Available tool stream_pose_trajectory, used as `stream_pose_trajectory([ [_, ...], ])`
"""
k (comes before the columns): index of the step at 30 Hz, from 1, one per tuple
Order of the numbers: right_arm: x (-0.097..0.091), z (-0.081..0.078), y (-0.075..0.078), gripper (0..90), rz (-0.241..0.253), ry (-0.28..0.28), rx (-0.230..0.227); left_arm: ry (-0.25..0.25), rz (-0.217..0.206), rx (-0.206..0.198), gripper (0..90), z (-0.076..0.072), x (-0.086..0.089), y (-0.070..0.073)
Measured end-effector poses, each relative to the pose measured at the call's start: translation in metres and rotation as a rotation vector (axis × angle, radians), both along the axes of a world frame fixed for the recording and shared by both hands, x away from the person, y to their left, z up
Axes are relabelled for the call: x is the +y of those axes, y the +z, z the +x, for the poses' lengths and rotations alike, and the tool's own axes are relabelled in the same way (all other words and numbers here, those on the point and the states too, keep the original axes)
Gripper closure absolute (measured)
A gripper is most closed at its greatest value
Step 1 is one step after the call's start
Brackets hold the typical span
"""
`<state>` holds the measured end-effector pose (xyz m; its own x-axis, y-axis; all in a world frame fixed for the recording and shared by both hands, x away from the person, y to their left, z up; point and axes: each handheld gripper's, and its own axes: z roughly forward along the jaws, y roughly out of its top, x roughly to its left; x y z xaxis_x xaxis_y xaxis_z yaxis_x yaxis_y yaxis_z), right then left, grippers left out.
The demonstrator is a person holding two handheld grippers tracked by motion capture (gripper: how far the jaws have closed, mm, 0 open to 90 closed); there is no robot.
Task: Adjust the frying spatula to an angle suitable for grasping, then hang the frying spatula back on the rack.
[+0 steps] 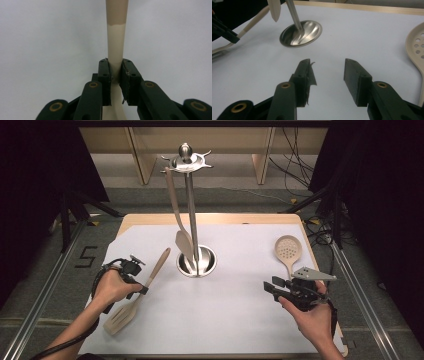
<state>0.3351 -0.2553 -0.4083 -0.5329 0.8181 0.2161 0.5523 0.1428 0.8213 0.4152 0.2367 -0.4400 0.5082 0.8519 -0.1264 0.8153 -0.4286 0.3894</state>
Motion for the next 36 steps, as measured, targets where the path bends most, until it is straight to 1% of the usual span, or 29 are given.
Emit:
stream_pose_trajectory([
  [3,-0.001,0.001,-0.001,57.7,-0.018,0.006,-0.023,0.029,-0.056,-0.073,78.1,-0.007,0.007,0.005],
  [4,-0.002,0.002,-0.001,57.6,-0.015,0.008,-0.023,0.029,-0.056,-0.073,78.1,-0.007,0.007,0.005],
  [6,-0.002,0.003,-0.002,57.7,-0.019,0.01,-0.033,0.062,-0.103,-0.134,78.2,-0.012,0.009,0.009],
  [7,-0.001,0.003,-0.004,57.7,0.003,-0.007,-0.06,0.068,-0.12,-0.161,78.2,-0.014,0.009,0.01],
  [8,-0.001,0.003,-0.003,57.7,-0.002,0.0,-0.054,0.071,-0.129,-0.185,78.2,-0.016,0.01,0.011],
  [9,-0.001,0.003,-0.003,57.7,-0.002,0.0,-0.054,0.071,-0.129,-0.185,78.2,-0.016,0.01,0.011],
  [10,-0.001,0.002,-0.002,57.7,-0.004,0.002,-0.035,0.093,-0.168,-0.232,78.2,-0.019,0.009,0.013],
  [11,-0.001,0.002,-0.001,57.6,-0.001,0.003,-0.03,0.093,-0.171,-0.26,78.2,-0.021,0.01,0.015],
  [13,-0.001,0.003,-0.002,57.7,-0.002,0.002,-0.04,0.091,-0.181,-0.273,78.2,-0.023,0.011,0.017],
  [14,-0.002,0.002,0.0,57.7,-0.009,0.002,-0.034,0.071,-0.18,-0.29,78.2,-0.026,0.014,0.021],
  [15,0.0,0.001,0.0,57.7,0.011,-0.009,-0.016,0.071,-0.18,-0.29,78.2,-0.026,0.014,0.021],
  [16,0.001,0.0,0.001,57.7,0.021,-0.011,-0.002,0.072,-0.195,-0.322,78.2,-0.03,0.014,0.024],
  [17,0.001,0.0,0.001,57.7,0.021,-0.011,-0.002,0.072,-0.195,-0.322,78.1,-0.03,0.014,0.024],
  [18,0.0,0.002,0.001,57.7,0.005,-0.005,-0.017,0.084,-0.225,-0.361,78.2,-0.035,0.015,0.027],
  [19,0.0,0.002,0.001,57.7,0.005,-0.005,-0.017,0.084,-0.225,-0.361,78.2,-0.035,0.015,0.027],
  [20,-0.001,0.003,0.001,57.7,-0.006,-0.002,-0.038,0.094,-0.252,-0.4,78.1,-0.038,0.016,0.03],
  [21,-0.001,0.003,0.001,57.7,-0.006,-0.002,-0.038,0.094,-0.252,-0.4,78.2,-0.038,0.016,0.03],
  [22,0.002,0.003,0.0,57.7,0.022,-0.001,-0.019,0.092,-0.281,-0.452,78.2,-0.041,0.017,0.032],
  [23,0.002,0.003,0.0,57.7,0.022,-0.001,-0.019,0.092,-0.281,-0.452,78.2,-0.041,0.017,0.032],
  [24,0.002,0.004,0.002,57.7,0.0,0.005,-0.036,0.107,-0.287,-0.507,78.2,-0.044,0.017,0.035],
  [27,0.004,0.003,0.003,57.7,0.02,0.006,-0.023,0.111,-0.308,-0.531,78.1,-0.047,0.018,0.038],
  [28,0.004,0.006,0.002,57.7,-0.001,0.011,-0.052,0.118,-0.32,-0.534,78.1,-0.049,0.018,0.039],
  [29,0.006,0.003,0.004,57.7,0.025,0.001,-0.019,0.115,-0.332,-0.549,78.2,-0.05,0.018,0.04],
  [30,0.005,0.005,0.004,57.7,-0.015,0.015,-0.051,0.119,-0.34,-0.564,78.2,-0.053,0.017,0.041],
  [31,0.005,0.005,0.005,57.7,-0.016,0.018,-0.049,0.121,-0.345,-0.573,78.1,-0.054,0.017,0.042],
  [32,0.008,0.002,0.006,57.7,0.015,0.007,-0.012,0.122,-0.358,-0.599,78.1,-0.058,0.015,0.046],
  [33,0.008,0.002,0.006,57.7,0.015,0.007,-0.012,0.122,-0.358,-0.599,78.2,-0.058,0.015,0.046],
  [34,0.007,0.006,0.005,57.7,-0.005,0.02,-0.06,0.118,-0.375,-0.626,78.2,-0.06,0.012,0.05],
  [36,0.008,0.007,0.007,57.7,-0.003,0.027,-0.06,0.117,-0.379,-0.639,78.1,-0.062,0.009,0.052],
])
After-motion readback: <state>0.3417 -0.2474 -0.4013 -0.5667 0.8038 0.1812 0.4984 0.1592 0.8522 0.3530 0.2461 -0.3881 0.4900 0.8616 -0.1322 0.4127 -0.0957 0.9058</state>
